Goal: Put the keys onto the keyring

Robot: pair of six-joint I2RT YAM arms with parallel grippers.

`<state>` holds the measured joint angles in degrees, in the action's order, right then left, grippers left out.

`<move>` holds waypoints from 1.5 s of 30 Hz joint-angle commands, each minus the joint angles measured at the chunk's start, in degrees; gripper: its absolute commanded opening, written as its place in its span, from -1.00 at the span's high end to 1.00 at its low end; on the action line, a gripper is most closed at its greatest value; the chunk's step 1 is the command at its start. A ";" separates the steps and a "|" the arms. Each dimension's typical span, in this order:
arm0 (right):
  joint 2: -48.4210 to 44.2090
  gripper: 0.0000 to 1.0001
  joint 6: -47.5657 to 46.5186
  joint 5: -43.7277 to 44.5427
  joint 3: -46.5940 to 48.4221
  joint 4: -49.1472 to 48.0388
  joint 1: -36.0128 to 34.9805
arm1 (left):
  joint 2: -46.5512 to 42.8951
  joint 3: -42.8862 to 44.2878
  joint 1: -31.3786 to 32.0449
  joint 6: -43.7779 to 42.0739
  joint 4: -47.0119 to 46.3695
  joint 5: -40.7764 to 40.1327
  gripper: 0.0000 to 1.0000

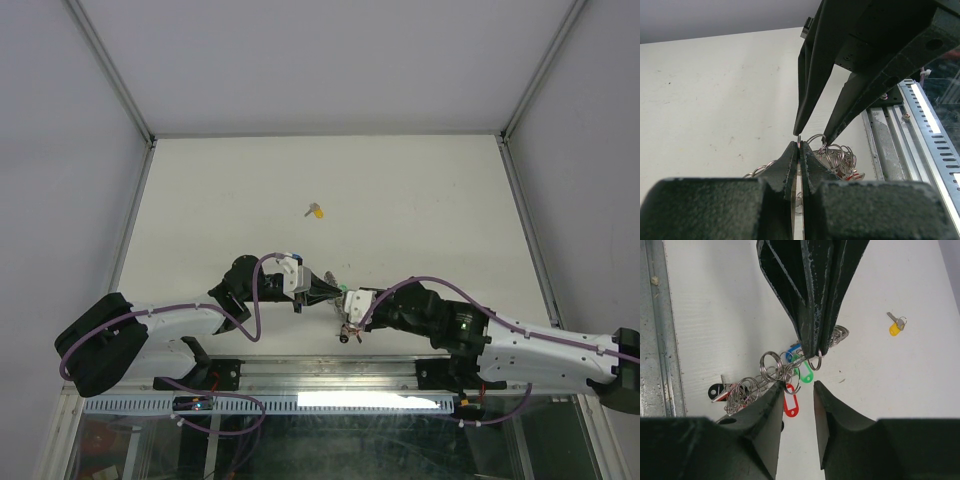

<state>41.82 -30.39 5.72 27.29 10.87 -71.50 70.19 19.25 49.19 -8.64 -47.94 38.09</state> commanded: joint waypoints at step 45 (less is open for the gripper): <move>-5.27 1.00 6.57 -10.06 -3.78 -13.57 2.15 | 0.90 2.83 0.38 0.47 -4.59 3.92 1.00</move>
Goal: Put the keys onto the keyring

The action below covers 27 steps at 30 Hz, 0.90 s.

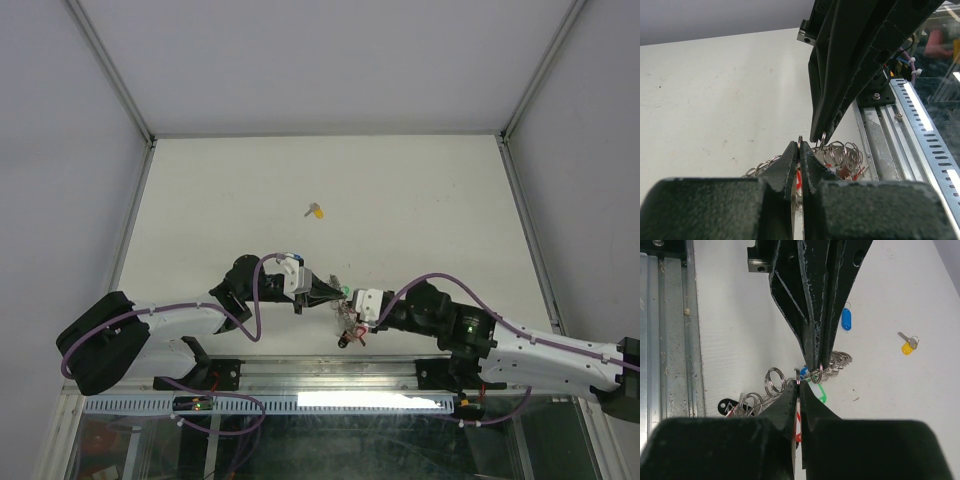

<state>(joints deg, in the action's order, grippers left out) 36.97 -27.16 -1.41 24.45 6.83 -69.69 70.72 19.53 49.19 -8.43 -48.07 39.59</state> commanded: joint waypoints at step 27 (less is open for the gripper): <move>-6.57 1.00 13.03 3.71 -16.68 -41.19 1.83 | -14.79 -4.08 0.40 4.47 -6.45 -13.05 0.21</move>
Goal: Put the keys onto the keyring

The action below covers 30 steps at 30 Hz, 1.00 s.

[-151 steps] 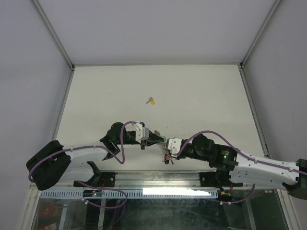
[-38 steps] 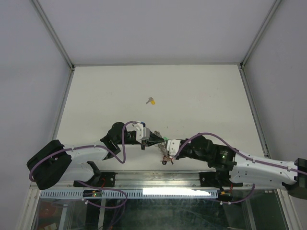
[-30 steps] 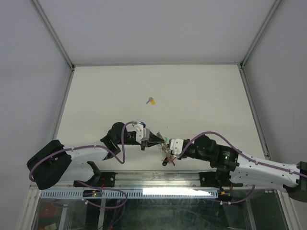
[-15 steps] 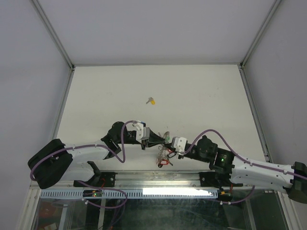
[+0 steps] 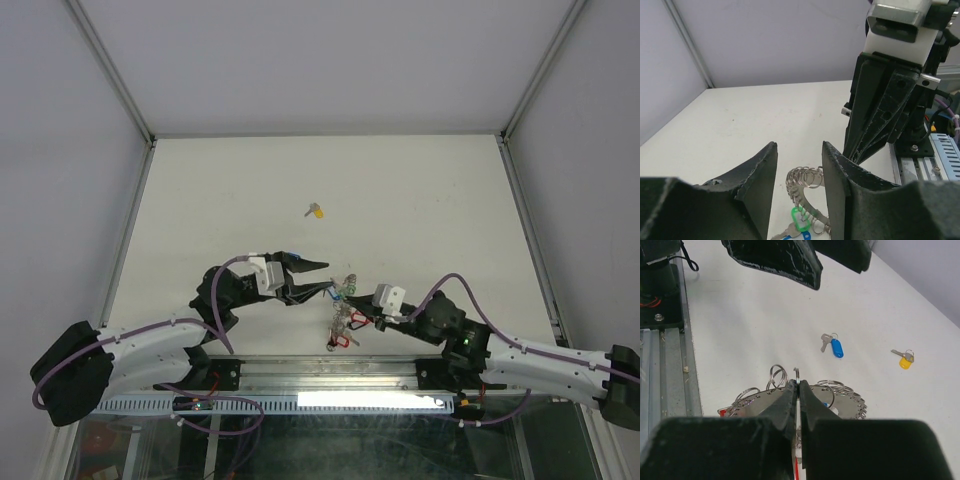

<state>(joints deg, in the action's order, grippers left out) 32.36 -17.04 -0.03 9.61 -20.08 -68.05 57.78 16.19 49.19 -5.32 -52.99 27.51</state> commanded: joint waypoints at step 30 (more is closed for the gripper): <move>-3.39 1.00 4.95 0.30 -7.76 -29.85 0.20 | 9.69 7.98 0.38 4.14 0.14 15.84 0.43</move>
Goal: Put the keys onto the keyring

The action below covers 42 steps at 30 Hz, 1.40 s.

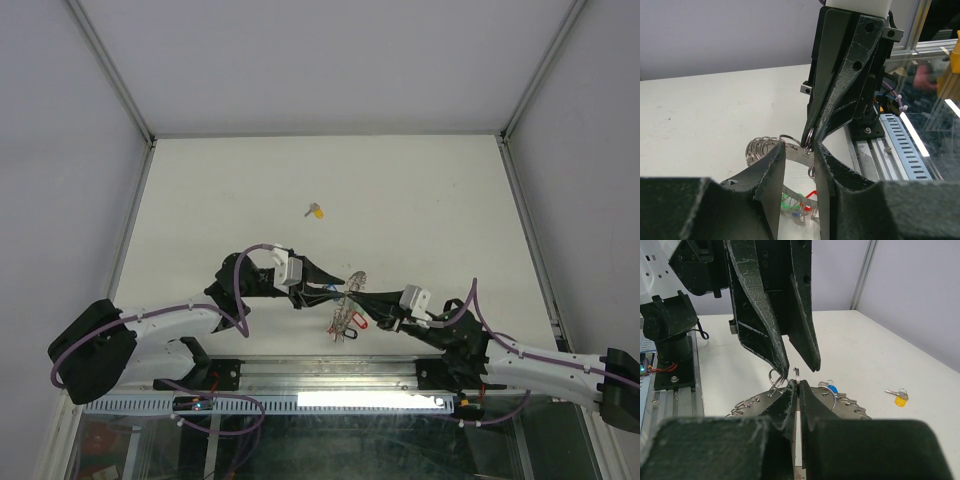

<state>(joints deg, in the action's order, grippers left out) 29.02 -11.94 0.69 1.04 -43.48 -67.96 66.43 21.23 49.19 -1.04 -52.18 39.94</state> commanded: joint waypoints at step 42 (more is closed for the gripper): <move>-1.56 1.00 -3.94 5.06 -0.07 -5.65 0.20 | -6.22 3.79 0.54 10.38 14.65 12.88 0.53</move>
<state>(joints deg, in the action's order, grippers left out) 28.21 -14.74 3.86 0.86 -43.38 -67.85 62.81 24.01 49.19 7.31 -36.93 49.45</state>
